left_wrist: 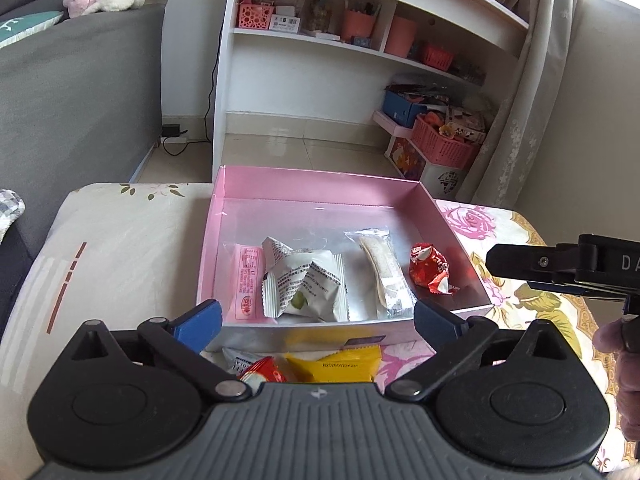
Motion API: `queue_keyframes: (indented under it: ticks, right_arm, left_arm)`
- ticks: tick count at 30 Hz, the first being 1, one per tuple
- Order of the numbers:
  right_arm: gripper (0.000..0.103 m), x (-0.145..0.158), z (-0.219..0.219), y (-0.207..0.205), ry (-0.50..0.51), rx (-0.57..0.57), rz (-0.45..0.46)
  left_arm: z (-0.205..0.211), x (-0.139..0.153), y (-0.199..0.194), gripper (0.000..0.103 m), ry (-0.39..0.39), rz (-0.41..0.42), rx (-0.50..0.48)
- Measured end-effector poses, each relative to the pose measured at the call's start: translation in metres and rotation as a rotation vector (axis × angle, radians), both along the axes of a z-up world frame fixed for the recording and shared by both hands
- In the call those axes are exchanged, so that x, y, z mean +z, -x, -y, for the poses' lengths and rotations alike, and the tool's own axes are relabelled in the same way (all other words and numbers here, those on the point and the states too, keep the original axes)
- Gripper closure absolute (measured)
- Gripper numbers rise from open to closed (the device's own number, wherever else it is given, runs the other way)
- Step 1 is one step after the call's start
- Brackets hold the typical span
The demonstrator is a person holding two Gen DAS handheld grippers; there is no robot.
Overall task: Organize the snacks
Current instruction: 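Move both open tools back over the snack pile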
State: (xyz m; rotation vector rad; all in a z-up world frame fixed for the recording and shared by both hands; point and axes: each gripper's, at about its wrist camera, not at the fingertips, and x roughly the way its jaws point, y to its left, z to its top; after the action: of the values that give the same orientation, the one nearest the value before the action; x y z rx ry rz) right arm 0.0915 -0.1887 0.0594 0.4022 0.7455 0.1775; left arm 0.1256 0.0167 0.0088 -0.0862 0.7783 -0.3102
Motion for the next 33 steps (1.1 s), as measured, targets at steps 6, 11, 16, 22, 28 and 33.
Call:
queue_keyframes:
  ticks: [6,11,16,22,28,33]
  right_arm:
    - [0.009,0.003,-0.005,0.018,0.026,-0.008,-0.038]
    - [0.008,0.004,-0.013,0.034,0.063,-0.019,-0.081]
    - [0.007,-0.007,-0.015,0.044,0.074,-0.054,-0.175]
    - [0.007,-0.023,-0.022,0.05,0.104,-0.049,-0.259]
    - [0.007,-0.039,-0.025,0.049,0.112,-0.059,-0.313]
    - [0.007,-0.051,-0.027,0.046,0.09,-0.061,-0.343]
  left_arm:
    - [-0.006,0.005,0.017,0.0,-0.047,-0.014,0.01]
    - [-0.011,0.004,0.026,0.0,-0.065,-0.056,0.043]
    - [-0.02,-0.004,0.033,0.0,-0.053,-0.111,0.092]
    - [-0.022,-0.009,0.037,0.001,-0.051,-0.175,0.077]
    - [-0.023,-0.01,0.039,0.012,-0.007,-0.196,0.066]
    - [-0.018,-0.008,0.041,0.026,0.026,-0.184,0.036]
